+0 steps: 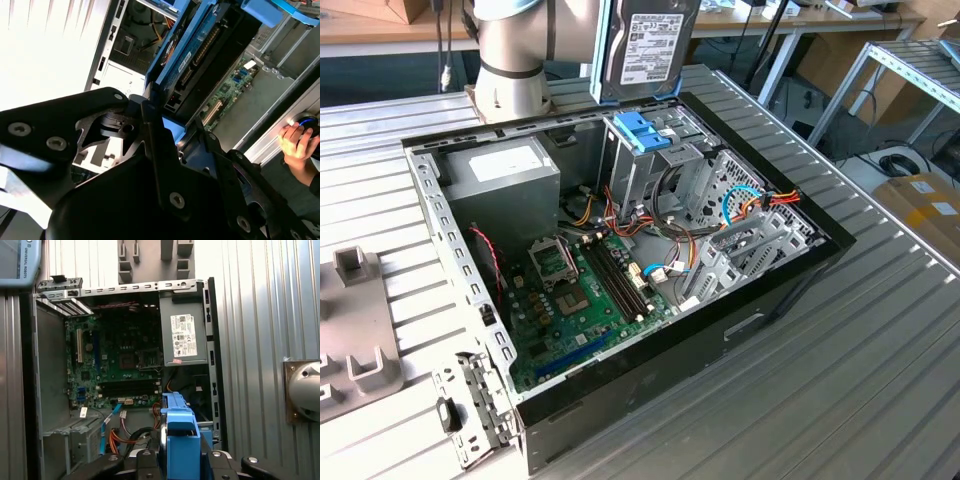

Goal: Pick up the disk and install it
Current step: 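Pick up the disk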

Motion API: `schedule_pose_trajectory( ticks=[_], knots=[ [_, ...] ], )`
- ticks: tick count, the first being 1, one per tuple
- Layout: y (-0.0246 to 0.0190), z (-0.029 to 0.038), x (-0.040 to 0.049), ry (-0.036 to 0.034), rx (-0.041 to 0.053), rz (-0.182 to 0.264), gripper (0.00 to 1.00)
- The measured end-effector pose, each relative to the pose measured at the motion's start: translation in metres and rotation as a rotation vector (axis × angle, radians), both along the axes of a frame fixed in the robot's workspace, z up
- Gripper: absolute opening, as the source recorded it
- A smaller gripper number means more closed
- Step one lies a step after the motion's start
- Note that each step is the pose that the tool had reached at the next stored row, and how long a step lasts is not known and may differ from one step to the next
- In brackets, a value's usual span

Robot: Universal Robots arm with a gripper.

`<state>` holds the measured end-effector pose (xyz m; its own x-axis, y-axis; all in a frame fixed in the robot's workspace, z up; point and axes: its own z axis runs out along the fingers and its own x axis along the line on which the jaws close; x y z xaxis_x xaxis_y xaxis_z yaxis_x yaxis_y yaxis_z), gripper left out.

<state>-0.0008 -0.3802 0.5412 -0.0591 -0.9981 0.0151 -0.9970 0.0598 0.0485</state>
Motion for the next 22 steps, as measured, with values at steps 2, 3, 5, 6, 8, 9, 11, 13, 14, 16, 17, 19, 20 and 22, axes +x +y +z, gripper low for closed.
schedule_pose_trajectory(
  ticks=[2, 3, 5, 6, 8, 9, 11, 13, 14, 16, 17, 19, 20, 22],
  knots=[
    [-0.0021, 0.0, 0.0003, 0.0, 0.0066, 0.0, 0.37],
    [-0.0038, 0.0001, 0.0006, 0.0, 0.0218, 0.0, 0.37],
    [-0.0059, 0.0, 0.0008, 0.0, 0.0483, 0.0, 0.37],
    [-0.0086, 0.0001, 0.0012, 0.0001, 0.0861, 0.0, 0.37],
    [-0.0112, 0.0, 0.0013, 0.0, 0.1208, 0.0, 0.37],
    [-0.0127, 0.0, 0.0013, 0.0, 0.1397, 0.0, 0.37],
    [-0.0157, 0.0, 0.0015, 0.0001, 0.1728, 0.0, 0.37],
    [-0.0177, 0.0, 0.0016, 0.0, 0.1799, 0.0, 0.37],
    [-0.0185, 0.0, 0.0016, 0.0001, 0.1798, 0.0, 0.37],
    [-0.0204, 0.0, 0.0016, 0.0, 0.1798, 0.0, 0.37],
    [-0.0212, 0.0001, 0.0016, 0.0001, 0.1797, 0.0, 0.37],
    [-0.0227, 0.0, 0.0016, 0.0, 0.1799, 0.0, 0.37],
    [-0.0231, 0.0, 0.0016, 0.0, 0.1798, 0.0, 0.37],
    [-0.0243, 0.0, 0.0016, 0.0, 0.1799, 0.0, 0.37]
  ],
)
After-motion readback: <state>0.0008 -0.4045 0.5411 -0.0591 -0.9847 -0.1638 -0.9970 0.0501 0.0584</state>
